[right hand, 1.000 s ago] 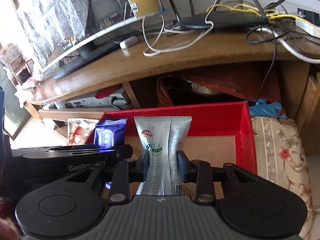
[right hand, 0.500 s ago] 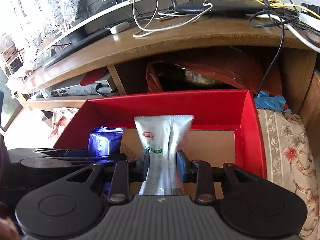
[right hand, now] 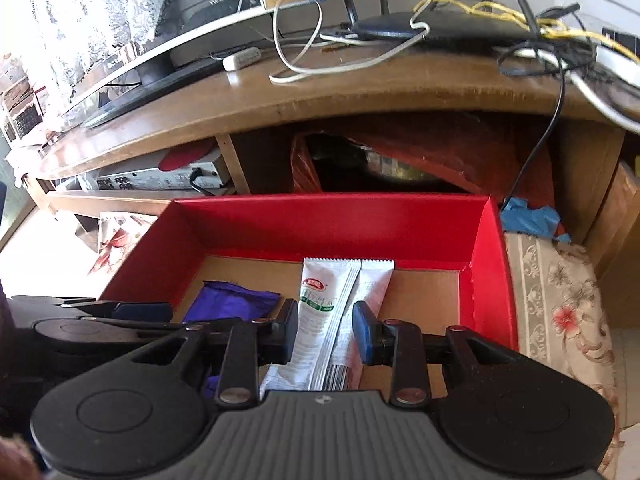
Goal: Organize snacks
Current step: 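Lower both packets into the red box and open both tools, then move both tools back over the remaining snacks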
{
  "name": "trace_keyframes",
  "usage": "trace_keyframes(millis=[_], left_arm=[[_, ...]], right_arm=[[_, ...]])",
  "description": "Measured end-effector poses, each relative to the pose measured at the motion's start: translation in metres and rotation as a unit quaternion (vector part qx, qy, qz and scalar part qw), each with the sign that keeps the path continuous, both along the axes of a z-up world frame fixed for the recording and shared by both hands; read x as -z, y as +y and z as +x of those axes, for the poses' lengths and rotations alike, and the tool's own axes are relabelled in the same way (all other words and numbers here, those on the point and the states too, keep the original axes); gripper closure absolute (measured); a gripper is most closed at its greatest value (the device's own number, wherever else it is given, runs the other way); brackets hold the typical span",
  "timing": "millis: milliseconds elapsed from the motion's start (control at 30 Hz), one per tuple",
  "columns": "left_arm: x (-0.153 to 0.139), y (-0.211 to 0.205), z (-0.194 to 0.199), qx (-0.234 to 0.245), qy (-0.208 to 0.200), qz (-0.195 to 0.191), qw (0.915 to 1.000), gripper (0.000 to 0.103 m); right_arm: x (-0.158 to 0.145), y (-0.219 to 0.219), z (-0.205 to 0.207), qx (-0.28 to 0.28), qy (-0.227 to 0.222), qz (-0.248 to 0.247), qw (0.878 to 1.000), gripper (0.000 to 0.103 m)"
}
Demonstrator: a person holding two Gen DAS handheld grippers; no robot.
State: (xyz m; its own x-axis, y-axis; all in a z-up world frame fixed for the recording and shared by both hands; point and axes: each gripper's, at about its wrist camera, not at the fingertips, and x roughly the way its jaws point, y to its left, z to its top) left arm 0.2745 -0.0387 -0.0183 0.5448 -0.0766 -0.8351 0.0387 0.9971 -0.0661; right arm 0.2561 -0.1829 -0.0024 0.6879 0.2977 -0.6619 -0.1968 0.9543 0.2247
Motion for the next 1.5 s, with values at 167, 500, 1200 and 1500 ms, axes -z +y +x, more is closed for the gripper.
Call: trace_keyframes(millis=[167, 500, 1200, 1500], left_arm=[[-0.015, 0.004, -0.010, -0.001, -0.013, -0.002, 0.9999, 0.022], [-0.043, 0.009, -0.048, 0.014, -0.025, -0.012, 0.9995, 0.022], [-0.030, 0.027, -0.125, 0.032, 0.052, -0.071, 0.9956, 0.019], [-0.013, -0.005, -0.129, 0.076, 0.092, -0.070, 0.9904, 0.015]], right_arm=[[-0.016, 0.001, -0.013, 0.002, -0.011, 0.001, 1.000, 0.074], [-0.043, 0.003, -0.060, -0.028, -0.013, -0.001, 1.000, 0.074], [-0.024, -0.001, -0.115, -0.059, 0.071, -0.024, 0.995, 0.070], [-0.018, -0.009, -0.107, -0.047, 0.092, -0.021, 0.994, 0.069]])
